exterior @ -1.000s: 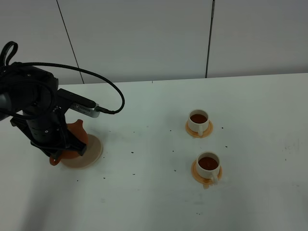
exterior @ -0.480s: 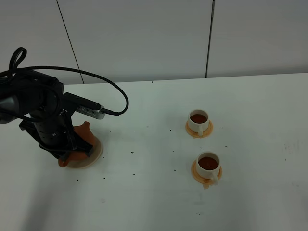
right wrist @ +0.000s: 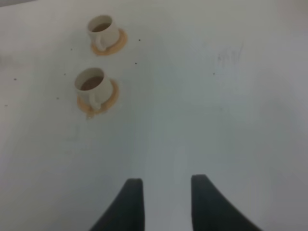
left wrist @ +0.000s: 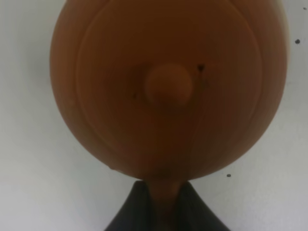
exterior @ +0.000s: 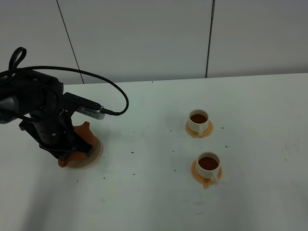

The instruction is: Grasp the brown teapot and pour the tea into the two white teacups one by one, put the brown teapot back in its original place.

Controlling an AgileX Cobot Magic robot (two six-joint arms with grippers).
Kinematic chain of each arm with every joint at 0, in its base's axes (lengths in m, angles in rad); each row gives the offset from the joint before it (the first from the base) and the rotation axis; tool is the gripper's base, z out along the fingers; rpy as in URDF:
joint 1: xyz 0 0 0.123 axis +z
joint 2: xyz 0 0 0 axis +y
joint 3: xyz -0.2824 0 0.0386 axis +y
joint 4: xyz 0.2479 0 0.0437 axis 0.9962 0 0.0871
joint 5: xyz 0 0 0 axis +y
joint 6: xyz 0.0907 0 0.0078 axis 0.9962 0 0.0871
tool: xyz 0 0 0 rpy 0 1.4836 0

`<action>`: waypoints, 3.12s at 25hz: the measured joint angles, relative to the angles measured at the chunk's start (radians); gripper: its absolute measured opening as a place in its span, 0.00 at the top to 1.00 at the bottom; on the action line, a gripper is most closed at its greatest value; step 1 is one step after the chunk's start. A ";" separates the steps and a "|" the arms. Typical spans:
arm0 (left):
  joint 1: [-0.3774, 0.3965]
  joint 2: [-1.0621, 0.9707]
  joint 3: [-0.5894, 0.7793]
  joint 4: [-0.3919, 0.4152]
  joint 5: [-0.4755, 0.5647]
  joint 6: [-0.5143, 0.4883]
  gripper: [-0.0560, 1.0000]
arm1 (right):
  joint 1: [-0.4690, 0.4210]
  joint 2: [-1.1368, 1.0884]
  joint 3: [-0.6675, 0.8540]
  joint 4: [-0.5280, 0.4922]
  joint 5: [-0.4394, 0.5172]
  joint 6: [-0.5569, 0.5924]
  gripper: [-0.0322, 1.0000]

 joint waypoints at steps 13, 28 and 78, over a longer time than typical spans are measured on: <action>0.000 0.000 0.000 -0.001 0.005 0.004 0.79 | 0.000 0.000 0.000 0.000 0.000 -0.001 0.74; 0.000 0.019 0.000 -0.007 0.018 0.006 0.79 | 0.000 0.000 0.000 0.000 0.000 0.000 0.74; -0.004 -0.286 0.000 -0.079 0.112 0.011 0.50 | 0.000 0.000 0.000 0.000 -0.001 -0.001 0.74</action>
